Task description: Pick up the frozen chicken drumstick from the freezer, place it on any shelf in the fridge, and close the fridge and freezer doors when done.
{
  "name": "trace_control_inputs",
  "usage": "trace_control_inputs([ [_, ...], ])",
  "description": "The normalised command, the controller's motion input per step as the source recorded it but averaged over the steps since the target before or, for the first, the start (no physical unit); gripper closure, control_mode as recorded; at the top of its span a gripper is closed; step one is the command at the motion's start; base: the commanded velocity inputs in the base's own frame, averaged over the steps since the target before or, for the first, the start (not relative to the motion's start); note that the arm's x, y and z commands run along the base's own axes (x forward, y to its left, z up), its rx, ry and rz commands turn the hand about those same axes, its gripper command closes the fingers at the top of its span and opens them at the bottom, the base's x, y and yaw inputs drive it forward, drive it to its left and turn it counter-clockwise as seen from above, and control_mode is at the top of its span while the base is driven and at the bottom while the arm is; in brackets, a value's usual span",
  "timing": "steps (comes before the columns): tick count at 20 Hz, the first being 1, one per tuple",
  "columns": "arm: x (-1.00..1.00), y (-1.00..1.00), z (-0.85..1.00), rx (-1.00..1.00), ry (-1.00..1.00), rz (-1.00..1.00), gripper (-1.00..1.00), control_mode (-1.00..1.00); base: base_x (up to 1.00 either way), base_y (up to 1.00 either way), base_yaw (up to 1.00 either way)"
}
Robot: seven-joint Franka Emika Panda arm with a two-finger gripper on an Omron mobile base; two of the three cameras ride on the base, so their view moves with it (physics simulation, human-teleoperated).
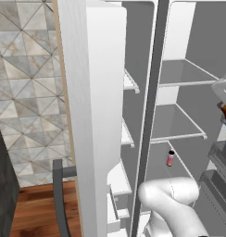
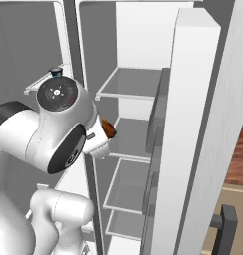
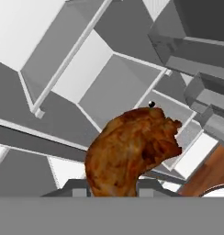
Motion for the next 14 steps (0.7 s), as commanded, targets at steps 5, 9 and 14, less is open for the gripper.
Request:
trace_control_inputs([
  [5, 0.76, 0.00, 0.00, -0.33, 0.02, 0.05, 1.00, -1.00, 0.00, 0.00, 0.00],
  [9, 0.38, 0.00, 0.00, -0.41, 0.00, 0.02, 1.00, -1.00, 0.00, 0.00, 0.00],
  [14, 0.02, -0.04, 0.00, -0.13, -0.01, -0.01, 1.00, -1.00, 0.00, 0.00, 0.00],
])
